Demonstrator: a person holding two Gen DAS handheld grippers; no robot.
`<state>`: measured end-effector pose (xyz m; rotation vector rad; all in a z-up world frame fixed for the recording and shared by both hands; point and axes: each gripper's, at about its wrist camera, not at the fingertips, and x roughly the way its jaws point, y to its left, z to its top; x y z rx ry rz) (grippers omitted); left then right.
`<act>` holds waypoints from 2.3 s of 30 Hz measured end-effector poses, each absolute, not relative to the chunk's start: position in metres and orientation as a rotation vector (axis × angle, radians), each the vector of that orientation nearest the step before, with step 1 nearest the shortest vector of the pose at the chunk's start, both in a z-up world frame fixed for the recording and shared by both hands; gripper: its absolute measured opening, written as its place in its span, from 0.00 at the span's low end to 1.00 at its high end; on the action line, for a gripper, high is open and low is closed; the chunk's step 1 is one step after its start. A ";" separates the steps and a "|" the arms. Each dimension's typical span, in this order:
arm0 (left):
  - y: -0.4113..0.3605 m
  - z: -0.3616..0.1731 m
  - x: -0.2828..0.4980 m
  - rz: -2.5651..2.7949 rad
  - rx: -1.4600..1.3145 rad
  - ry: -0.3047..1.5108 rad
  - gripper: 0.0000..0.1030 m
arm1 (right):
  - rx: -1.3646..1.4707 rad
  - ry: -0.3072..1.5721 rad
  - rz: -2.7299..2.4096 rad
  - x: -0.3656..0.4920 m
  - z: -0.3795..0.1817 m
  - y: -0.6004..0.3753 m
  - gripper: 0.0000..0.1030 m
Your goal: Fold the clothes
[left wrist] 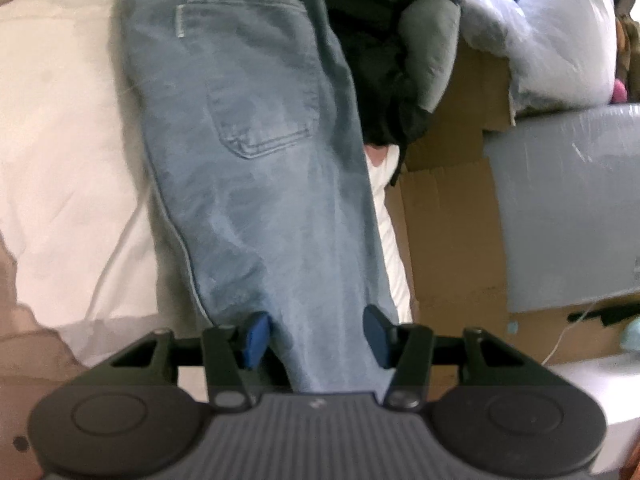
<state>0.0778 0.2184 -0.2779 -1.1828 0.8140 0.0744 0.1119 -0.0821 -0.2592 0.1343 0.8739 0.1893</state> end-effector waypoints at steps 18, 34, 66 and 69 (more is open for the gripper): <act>0.214 -0.276 0.085 0.049 -1.069 0.885 0.52 | 0.178 0.857 0.267 0.112 -0.253 -0.056 0.57; 0.214 -0.264 0.072 0.016 -1.008 0.906 0.53 | 0.200 0.825 0.425 0.128 -0.251 -0.007 0.57; 0.296 -0.282 0.013 0.262 -0.970 0.935 0.57 | -0.132 0.713 0.632 0.102 -0.241 0.072 0.59; 0.307 -0.285 0.004 0.296 -0.959 0.953 0.57 | -0.126 0.734 0.625 0.105 -0.242 0.074 0.42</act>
